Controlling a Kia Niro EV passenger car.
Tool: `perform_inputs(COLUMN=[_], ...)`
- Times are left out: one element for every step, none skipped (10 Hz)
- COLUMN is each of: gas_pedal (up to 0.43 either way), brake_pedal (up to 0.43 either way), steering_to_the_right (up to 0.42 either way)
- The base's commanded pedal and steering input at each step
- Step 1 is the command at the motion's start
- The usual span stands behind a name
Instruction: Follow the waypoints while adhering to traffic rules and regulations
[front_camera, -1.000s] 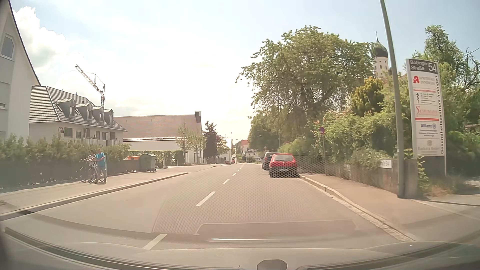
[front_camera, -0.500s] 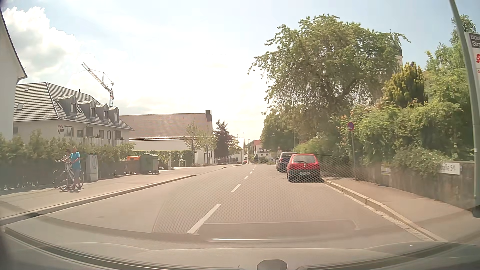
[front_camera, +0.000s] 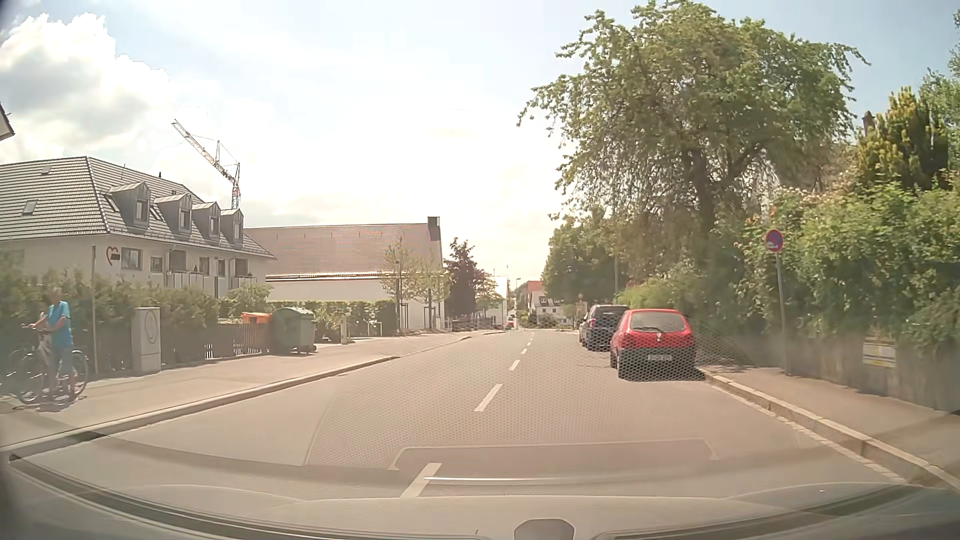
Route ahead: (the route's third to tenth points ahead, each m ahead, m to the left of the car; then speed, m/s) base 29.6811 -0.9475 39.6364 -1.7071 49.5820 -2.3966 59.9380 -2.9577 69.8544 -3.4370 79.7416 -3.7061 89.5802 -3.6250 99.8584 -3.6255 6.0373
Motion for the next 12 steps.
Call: perform_inputs(gas_pedal=[0.177,0.177,0.177,0.177,0.177,0.177,0.177,0.177,0.177,0.177,0.177,0.169], brake_pedal=[0.000,0.000,0.000,0.000,0.000,0.000,0.000,0.000,0.000,0.000,0.000,0.000], steering_to_the_right=[-0.037,-0.033,-0.027,-0.020,-0.007,0.001,0.004,0.003,0.006,0.013,0.019,0.026])
